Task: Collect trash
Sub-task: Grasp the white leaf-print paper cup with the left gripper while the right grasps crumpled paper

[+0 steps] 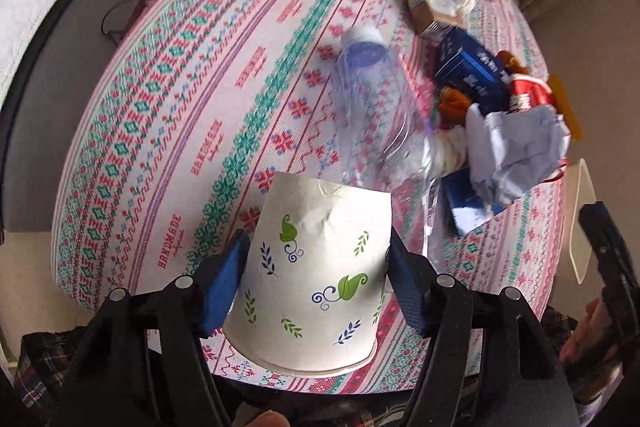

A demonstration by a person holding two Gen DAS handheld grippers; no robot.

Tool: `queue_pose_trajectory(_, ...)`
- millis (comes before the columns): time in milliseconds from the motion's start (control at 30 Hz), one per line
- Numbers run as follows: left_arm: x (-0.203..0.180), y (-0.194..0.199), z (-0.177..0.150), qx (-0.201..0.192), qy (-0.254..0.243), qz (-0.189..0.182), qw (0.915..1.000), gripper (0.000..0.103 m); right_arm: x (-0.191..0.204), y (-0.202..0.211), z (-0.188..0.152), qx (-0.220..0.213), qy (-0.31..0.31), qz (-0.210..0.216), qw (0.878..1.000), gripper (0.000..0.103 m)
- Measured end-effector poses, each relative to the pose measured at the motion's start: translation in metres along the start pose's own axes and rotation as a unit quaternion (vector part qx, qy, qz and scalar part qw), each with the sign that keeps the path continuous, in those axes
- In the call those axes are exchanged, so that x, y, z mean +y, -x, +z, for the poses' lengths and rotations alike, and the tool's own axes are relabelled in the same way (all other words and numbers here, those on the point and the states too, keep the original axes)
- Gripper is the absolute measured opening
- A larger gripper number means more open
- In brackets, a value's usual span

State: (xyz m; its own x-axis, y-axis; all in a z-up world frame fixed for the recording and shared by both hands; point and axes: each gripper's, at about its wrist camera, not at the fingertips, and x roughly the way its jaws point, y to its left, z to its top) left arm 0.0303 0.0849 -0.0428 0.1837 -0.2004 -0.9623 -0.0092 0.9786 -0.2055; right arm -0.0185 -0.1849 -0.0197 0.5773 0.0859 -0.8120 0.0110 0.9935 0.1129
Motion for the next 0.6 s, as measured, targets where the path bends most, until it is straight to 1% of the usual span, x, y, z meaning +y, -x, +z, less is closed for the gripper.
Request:
queue_pose_trajectory(33,-0.005,0.014,0.002,-0.022,-0.005,-0.005,0.9997,0.066,0.004,-0.001,0.002,0.002,0.001,0.008,1.0,0.094)
queue_pose_trajectory(67,-0.004,0.017,0.005,-0.045,-0.01,-0.01,0.9989,0.066,0.008,-0.002,0.004,0.003,0.003,0.015,1.0,0.093)
queue_pose_trajectory(167,-0.013,0.047,0.009,-0.11,-0.022,-0.017,0.9936,0.066,0.021,-0.009,0.014,0.0,0.013,0.026,1.0,0.089)
queue_pose_trajectory(267,-0.023,0.064,0.017,-0.154,-0.034,-0.011,0.9874,0.066,0.032,-0.019,0.021,0.003,0.025,0.037,0.999,0.085)
queue_pose_trajectory(333,-0.03,0.067,0.018,-0.168,-0.041,-0.003,0.9849,0.066,0.039,-0.027,0.023,0.011,0.027,0.045,0.999,0.08)
queue_pose_trajectory(367,-0.03,0.066,0.019,-0.17,-0.042,-0.006,0.9845,0.066,0.042,-0.032,0.024,0.016,0.029,0.048,0.998,0.079)
queue_pose_trajectory(433,-0.031,0.063,0.02,-0.168,-0.043,-0.009,0.9848,0.066,0.05,-0.038,0.026,0.022,0.039,0.053,0.998,0.071)
queue_pose_trajectory(467,-0.03,0.056,0.019,-0.169,-0.043,-0.008,0.9847,0.066,0.053,-0.041,0.026,0.023,0.046,0.054,0.997,0.068)
queue_pose_trajectory(567,-0.026,0.05,0.02,-0.172,-0.039,-0.006,0.9843,0.066,0.058,-0.05,0.029,0.031,0.055,0.059,0.996,0.051)
queue_pose_trajectory(600,-0.025,0.049,0.021,-0.173,-0.037,-0.006,0.9842,0.066,0.058,-0.053,0.029,0.038,0.055,0.06,0.996,0.039)
